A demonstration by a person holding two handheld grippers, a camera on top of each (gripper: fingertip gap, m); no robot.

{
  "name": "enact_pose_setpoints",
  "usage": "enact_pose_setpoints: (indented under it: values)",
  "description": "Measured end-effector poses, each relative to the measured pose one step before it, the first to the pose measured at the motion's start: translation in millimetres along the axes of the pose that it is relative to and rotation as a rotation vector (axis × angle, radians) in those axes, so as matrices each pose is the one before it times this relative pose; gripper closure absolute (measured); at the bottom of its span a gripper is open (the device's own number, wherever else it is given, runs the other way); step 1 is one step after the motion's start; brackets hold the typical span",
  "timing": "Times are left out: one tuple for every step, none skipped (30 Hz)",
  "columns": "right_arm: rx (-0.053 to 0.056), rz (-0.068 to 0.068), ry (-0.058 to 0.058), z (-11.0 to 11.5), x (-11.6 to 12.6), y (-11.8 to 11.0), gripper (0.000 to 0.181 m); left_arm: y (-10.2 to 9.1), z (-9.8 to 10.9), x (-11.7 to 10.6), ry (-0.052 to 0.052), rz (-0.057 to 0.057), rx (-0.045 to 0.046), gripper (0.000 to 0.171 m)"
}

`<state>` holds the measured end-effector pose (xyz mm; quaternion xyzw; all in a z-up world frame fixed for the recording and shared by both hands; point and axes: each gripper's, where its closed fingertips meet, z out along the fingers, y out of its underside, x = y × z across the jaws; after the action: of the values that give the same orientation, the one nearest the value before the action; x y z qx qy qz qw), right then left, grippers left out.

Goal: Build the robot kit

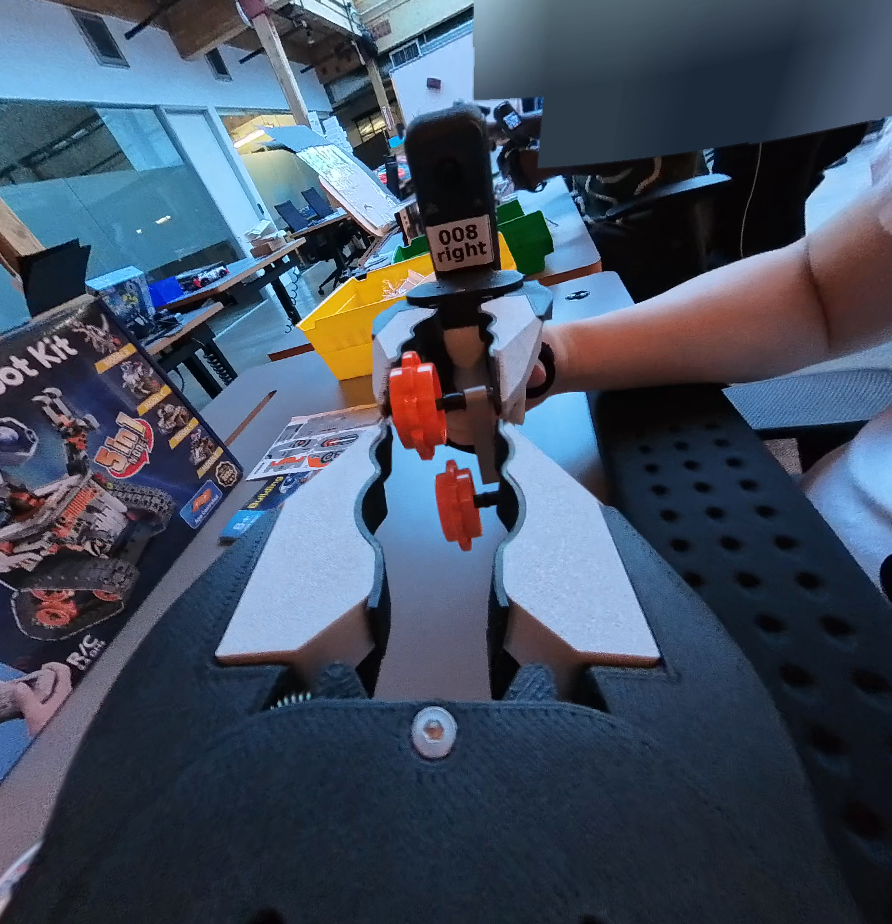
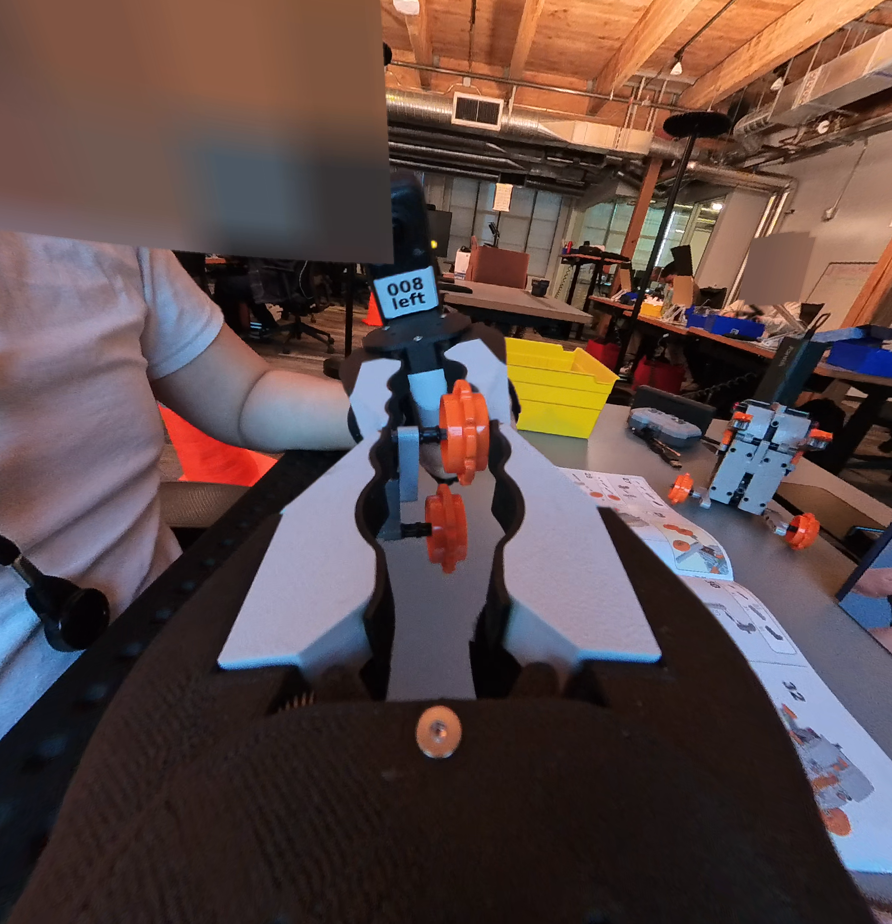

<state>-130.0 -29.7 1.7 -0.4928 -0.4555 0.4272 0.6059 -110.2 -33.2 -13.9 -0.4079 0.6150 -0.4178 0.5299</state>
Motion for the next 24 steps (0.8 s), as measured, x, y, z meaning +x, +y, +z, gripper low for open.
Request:
enact_pose_setpoints:
  values:
    - [0.0019, 0.0046, -0.0074, 0.60, -0.70, -0.44, 0.144, -0.31, 0.72, 1.14, -0.0086, 0.0311, 0.00214, 0.136]
    - [-0.0017, -0.0037, 0.0040, 0.69, 0.49, 0.68, 0.144, 0.06, 0.40, -1.00, -0.0242, 0.0381, -0.00183, 0.136]
    - [0.0026, -0.0097, 0.0090, 0.43, 0.89, 0.01, 0.144, 0.45, 0.16, -1.70, -0.0224, 0.0267, -0.00600, 0.136]
    - [0.0052, -0.0035, 0.0011, 0.06, 0.03, -0.61, 0.144, -0.36, -0.01, -0.52, -0.0081, 0.0068, 0.00069, 0.136]
    - [0.0052, 0.0044, -0.0008, -0.17, 0.35, -0.88, 0.144, -0.86, 0.15, -0.29, -0.0010, -0.0099, 0.00827, 0.136]
    - [-0.0005, 0.0009, 0.0010, -0.34, 0.55, 0.10, 0.144, -0.27, 0.35, -0.36, 0.0002, -0.0135, 0.00689, 0.137]
    - [-0.0077, -0.0103, 0.0048, -0.30, 0.64, 0.89, 0.144, 0.77, 0.40, -0.29, -0.0002, -0.0041, -0.00012, 0.137]
    - [-0.0135, -0.0187, 0.0092, -0.29, 0.64, 1.53, 0.144, 1.53, 0.54, -0.30, 0.0004, -0.0015, -0.00531, 0.137]
    - [-0.0148, -0.0216, 0.0136, -0.43, 0.89, 1.35, 0.144, 1.96, 0.43, -0.19, 0.0048, -0.0115, -0.00885, 0.137]
    - [-0.0089, -0.0221, 0.0205, -0.54, 1.67, 0.08, 0.143, 1.29, 0.20, -0.78, 0.0049, -0.0216, -0.00658, 0.138]
    - [-0.0033, -0.0251, 0.0261, -0.97, 2.25, -1.24, 0.143, -0.40, -0.50, -1.44, 0.0019, -0.0247, 0.00402, 0.140]
    - [-0.0045, -0.0291, 0.0268, -1.31, 2.51, -1.53, 0.142, -1.62, -1.04, -1.44, 0.0024, -0.0214, 0.01079, 0.142]
    - [-0.0081, -0.0322, 0.0221, -1.07, 1.70, -1.30, 0.143, -1.03, -1.14, -1.47, 0.0000, -0.0107, 0.00573, 0.142]
    - [-0.0147, -0.0315, 0.0164, -0.54, 0.69, -0.26, 0.144, 0.29, -0.80, -1.34, -0.0023, 0.0029, -0.00222, 0.142]
    - [-0.0190, -0.0206, 0.0023, 0.05, -1.23, 0.90, 0.144, 0.77, -0.39, 0.09, 0.0015, 0.0112, -0.00476, 0.142]
    - [-0.0201, -0.0092, -0.0015, -0.16, -0.94, 1.42, 0.144, 1.25, 0.05, 0.93, 0.0029, 0.0119, -0.00638, 0.141]
    - [-0.0164, -0.0105, 0.0012, -0.56, -0.12, 1.60, 0.144, 1.42, 0.53, 0.31, -0.0007, 0.0073, -0.00779, 0.141]
    - [-0.0131, -0.0166, 0.0000, -0.62, -0.71, 1.54, 0.144, 1.78, 0.72, 0.98, 0.0060, -0.0008, -0.01002, 0.141]
    - [-0.0087, -0.0163, 0.0025, -0.28, -0.80, 0.74, 0.142, 1.43, 0.48, 1.61, 0.0136, -0.0048, -0.00711, 0.142]
    - [-0.0108, -0.0173, 0.0088, -0.12, 0.04, 0.61, 0.140, 0.92, 0.17, 1.19, 0.0105, -0.0020, -0.00200, 0.142]
    - [-0.0103, -0.0197, -0.0008, -0.01, -1.06, 0.30, 0.137, 0.96, 0.07, 1.95, 0.0126, 0.0043, -0.00300, 0.142]
    - [-0.0144, -0.0169, -0.0156, 0.13, -3.48, 0.75, 0.138, 1.03, 0.03, 2.84, 0.0181, 0.0083, -0.00773, 0.141]
    - [-0.0187, -0.0133, -0.0097, 0.13, -2.44, 1.36, 0.142, 1.24, 0.02, 0.81, 0.0037, 0.0094, -0.00974, 0.141]
    - [-0.0154, -0.0117, -0.0171, 0.55, -3.65, 1.36, 0.143, 1.37, 0.02, 1.85, 0.0101, 0.0115, -0.00920, 0.141]
